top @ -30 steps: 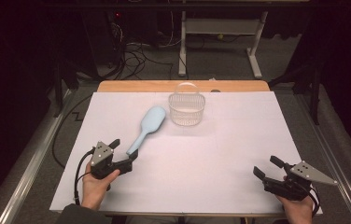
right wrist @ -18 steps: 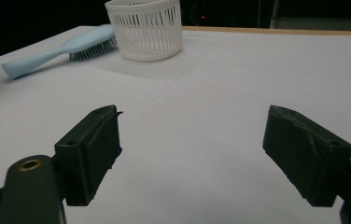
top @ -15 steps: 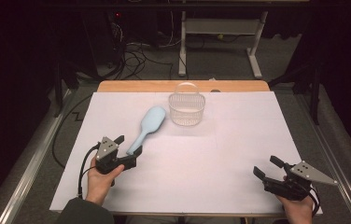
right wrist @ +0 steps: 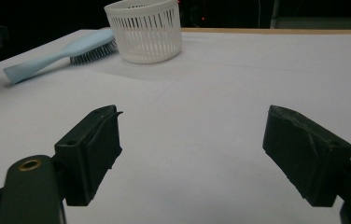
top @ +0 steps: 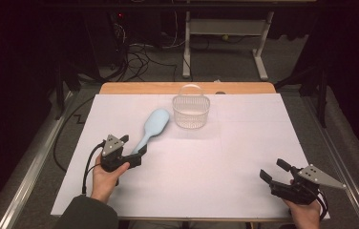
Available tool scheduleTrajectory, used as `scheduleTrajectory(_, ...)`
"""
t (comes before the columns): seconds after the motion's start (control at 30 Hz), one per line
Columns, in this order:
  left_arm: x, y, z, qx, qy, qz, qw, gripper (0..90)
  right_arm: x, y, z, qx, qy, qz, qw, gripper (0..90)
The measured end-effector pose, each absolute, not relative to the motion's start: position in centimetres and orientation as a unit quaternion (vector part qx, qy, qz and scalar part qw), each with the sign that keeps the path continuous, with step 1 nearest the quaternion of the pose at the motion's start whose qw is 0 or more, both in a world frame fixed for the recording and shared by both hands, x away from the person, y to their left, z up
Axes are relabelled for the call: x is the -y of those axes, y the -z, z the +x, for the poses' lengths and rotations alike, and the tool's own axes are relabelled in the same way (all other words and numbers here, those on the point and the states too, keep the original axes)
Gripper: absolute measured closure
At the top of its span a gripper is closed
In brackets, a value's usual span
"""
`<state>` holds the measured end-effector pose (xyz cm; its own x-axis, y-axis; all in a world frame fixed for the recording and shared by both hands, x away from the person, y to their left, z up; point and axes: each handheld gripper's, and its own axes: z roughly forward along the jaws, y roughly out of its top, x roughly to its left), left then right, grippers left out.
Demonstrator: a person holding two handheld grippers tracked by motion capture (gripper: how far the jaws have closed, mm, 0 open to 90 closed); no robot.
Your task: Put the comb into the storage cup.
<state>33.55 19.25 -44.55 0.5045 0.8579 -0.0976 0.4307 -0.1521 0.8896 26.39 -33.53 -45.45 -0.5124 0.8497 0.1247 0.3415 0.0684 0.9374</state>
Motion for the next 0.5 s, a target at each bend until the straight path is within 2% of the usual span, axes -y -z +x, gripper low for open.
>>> scheduleTrajectory(0.17, -18.4, 44.9, 34.3, -0.440, -0.221, 0.739, 0.459, 20.5, 33.1, 45.4, 26.4, -0.700, -0.528, 0.418, 0.238, 19.6)
scheduleTrajectory(0.5, -18.0, 44.1, 35.4, -0.442, -0.228, 0.737, 0.458, 20.5, 33.0, 45.4, 26.6, -0.706, -0.526, 0.412, 0.237, 19.6)
